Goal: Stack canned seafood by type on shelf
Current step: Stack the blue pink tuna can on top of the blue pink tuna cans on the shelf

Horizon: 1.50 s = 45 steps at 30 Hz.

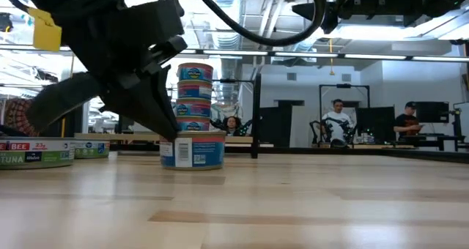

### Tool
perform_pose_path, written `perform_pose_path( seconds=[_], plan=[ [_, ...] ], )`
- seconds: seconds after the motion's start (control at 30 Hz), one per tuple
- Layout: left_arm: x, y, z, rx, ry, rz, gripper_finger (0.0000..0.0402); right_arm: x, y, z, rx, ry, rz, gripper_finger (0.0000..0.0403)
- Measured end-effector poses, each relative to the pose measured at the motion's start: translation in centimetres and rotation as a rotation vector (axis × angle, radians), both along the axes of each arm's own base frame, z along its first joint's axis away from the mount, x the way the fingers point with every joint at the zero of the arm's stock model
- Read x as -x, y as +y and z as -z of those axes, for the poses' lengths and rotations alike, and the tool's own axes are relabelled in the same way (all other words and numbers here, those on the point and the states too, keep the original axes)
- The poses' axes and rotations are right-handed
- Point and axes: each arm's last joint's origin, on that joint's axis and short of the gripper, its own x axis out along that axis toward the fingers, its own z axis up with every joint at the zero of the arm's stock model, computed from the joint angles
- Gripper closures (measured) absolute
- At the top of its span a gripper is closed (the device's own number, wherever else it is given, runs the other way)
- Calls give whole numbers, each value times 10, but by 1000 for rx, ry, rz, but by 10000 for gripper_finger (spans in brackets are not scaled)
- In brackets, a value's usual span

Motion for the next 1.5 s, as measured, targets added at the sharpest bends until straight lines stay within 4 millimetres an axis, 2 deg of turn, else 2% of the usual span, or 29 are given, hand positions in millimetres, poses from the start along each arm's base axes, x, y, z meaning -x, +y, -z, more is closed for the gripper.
perform_pose_path(
  seconds=[0.2,0.3,0.5,0.67,0.87,1.0,1.13,1.33,1.4,1.5],
  plan=[
    [5,-7,2,49,-1,-29,401,0,0,0,-2,1,0,72],
    [12,-9,10,69,59,-29,401,0,0,0,-6,0,0,72],
    [3,-14,-5,147,-20,-102,401,0,0,0,-13,0,-1,72],
    [-10,-29,-40,336,39,-64,401,0,0,0,-16,-1,-2,72],
    [-25,-39,-97,523,-40,-226,392,0,0,2,-20,15,-1,72],
    [-33,-43,-119,688,-130,-378,340,0,0,3,-37,26,-3,72],
    [-34,-44,-122,794,-168,-512,262,0,0,3,-50,26,-4,72],
    [-27,-39,-107,739,-233,-679,148,0,0,5,-54,46,-4,72],
    [-25,-34,-104,685,-286,-740,124,0,0,6,-51,59,-4,72],
    [-23,-29,-102,614,-395,-801,110,0,0,8,-39,82,-2,72]
  ],
)
